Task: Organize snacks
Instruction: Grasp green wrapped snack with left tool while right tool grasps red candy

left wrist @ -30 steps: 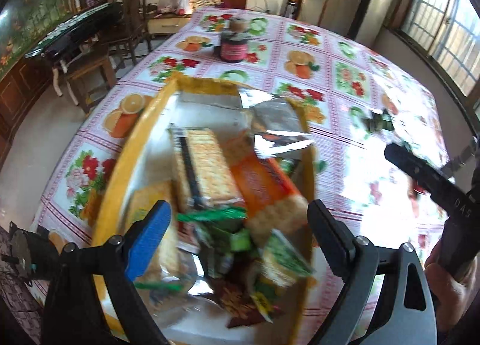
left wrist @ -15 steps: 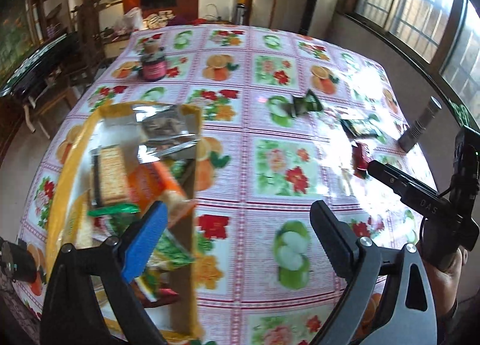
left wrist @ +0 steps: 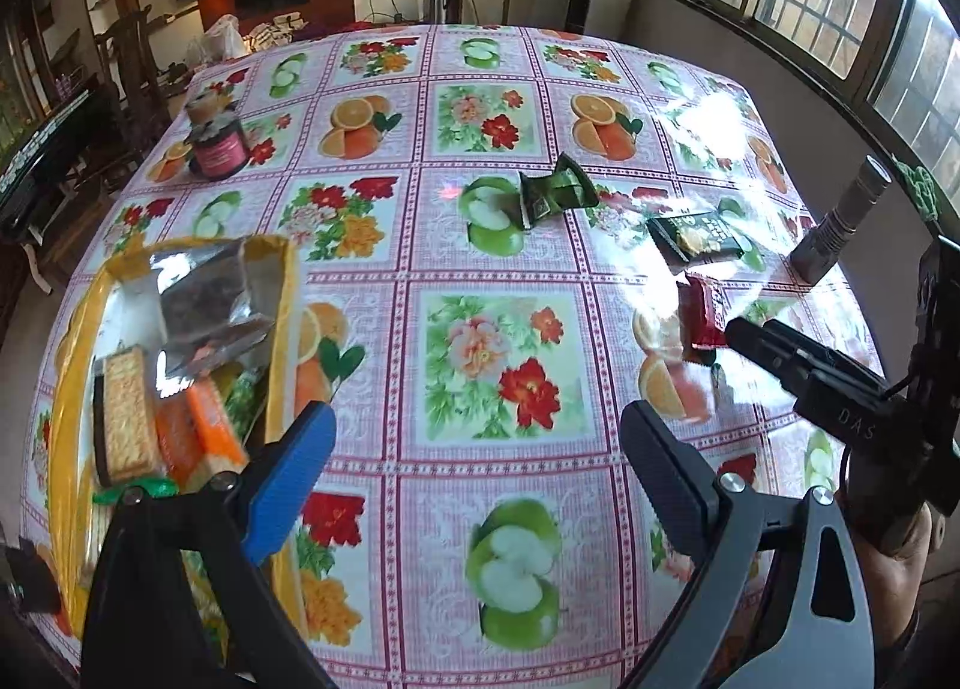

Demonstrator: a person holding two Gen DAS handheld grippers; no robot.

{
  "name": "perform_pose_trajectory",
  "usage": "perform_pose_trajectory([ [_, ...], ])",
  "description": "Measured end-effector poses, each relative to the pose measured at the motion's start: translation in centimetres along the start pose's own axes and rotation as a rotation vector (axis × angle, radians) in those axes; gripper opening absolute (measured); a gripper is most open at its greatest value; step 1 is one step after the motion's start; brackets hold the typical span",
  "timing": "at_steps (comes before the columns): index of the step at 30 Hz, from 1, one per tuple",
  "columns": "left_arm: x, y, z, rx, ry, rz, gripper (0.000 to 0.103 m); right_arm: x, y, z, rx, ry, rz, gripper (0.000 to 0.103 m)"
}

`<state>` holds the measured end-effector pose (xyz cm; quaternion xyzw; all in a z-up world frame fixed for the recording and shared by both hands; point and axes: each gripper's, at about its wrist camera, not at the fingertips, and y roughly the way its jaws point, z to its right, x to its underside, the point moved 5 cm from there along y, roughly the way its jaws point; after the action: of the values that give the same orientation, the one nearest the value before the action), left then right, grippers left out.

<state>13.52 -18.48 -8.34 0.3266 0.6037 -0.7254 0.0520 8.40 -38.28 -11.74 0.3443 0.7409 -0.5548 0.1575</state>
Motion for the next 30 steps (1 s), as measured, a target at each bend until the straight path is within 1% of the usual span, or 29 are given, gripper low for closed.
perform_pose_trajectory([
  [5,-2.6,2.1,1.0,-0.027,0.044,-0.003,0.096,-0.8,2.1,-0.7,0.056,-0.031,-0.023,0.068],
  [7,-3.9,3.5,1.3,-0.049,0.060,-0.021,0.096,-1.0,3.0,-0.9,0.084,-0.051,-0.040,0.068],
  [11,-6.4,6.2,2.0,-0.066,0.084,-0.049,0.096,-1.4,4.1,-1.0,0.123,-0.079,-0.060,0.068],
  [13,-7.4,7.3,2.8,-0.065,0.108,-0.056,0.096,-1.5,4.6,-0.6,0.130,-0.073,-0.070,0.068],
  [18,-9.8,10.1,4.7,-0.076,0.146,-0.061,0.096,-1.9,5.0,0.2,0.144,-0.076,-0.074,0.062],
  [22,-11.0,12.6,5.6,-0.067,0.128,-0.091,0.096,-2.1,5.1,0.5,0.160,-0.093,-0.075,0.056],
  [25,-11.2,14.2,5.8,-0.059,0.109,-0.110,0.095,-1.9,5.2,0.3,0.198,-0.141,-0.071,0.050],
  [26,-11.2,14.9,5.9,-0.050,0.102,-0.119,0.093,-1.9,5.3,0.2,0.209,-0.153,-0.069,0.047],
  [27,-11.2,15.3,5.9,-0.045,0.099,-0.126,0.083,-1.9,5.3,0.2,0.224,-0.165,-0.067,0.043],
  [28,-11.2,15.7,6.0,-0.038,0.097,-0.136,0.077,-1.9,5.3,0.2,0.241,-0.179,-0.064,0.037],
  [29,-11.2,15.9,6.1,-0.023,0.092,-0.134,0.072,-1.8,5.3,0.2,0.249,-0.187,-0.064,0.031],
  [30,-11.3,15.8,6.2,-0.024,0.096,-0.116,0.061,-1.8,5.2,0.2,0.254,-0.193,-0.066,0.026],
])
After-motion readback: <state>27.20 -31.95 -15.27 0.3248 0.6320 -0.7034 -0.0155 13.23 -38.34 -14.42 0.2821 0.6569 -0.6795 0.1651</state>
